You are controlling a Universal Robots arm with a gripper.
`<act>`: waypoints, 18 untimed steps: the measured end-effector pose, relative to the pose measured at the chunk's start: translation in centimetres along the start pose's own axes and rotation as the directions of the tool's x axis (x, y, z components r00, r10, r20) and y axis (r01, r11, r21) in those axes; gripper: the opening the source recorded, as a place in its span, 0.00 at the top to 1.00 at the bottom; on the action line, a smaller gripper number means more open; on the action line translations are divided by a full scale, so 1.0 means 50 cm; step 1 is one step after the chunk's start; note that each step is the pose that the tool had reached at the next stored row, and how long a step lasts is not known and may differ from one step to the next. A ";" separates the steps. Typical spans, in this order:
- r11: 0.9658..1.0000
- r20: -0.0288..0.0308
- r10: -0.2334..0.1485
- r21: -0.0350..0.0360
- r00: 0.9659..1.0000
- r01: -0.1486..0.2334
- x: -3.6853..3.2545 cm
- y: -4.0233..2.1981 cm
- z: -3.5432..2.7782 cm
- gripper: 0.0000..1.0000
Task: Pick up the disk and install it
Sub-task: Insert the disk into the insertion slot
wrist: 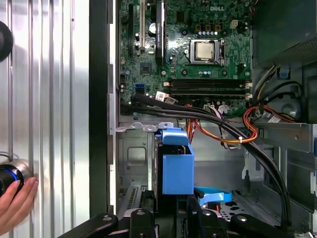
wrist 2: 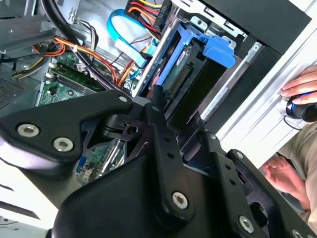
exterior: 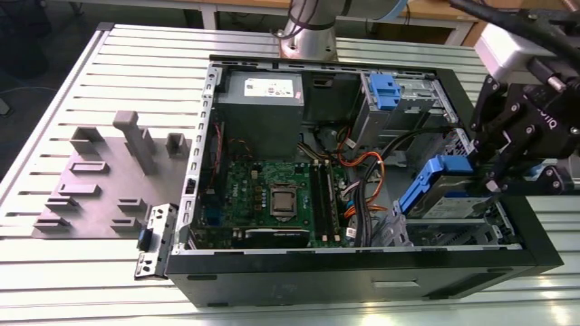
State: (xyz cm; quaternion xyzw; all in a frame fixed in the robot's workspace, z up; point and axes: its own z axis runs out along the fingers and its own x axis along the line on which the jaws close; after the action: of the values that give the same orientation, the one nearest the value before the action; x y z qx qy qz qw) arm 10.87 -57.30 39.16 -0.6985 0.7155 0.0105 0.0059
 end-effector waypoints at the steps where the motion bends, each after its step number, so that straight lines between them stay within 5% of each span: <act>1: 1.000 0.000 0.000 0.000 1.000 0.000 0.000 0.000 0.004 0.65; 18: 1.000 0.000 0.004 0.000 1.000 -0.004 0.007 -0.001 0.065 0.65</act>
State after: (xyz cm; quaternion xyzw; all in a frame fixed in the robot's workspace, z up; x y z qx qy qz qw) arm 10.87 -57.59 35.89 -0.6970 0.7169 0.0104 0.0058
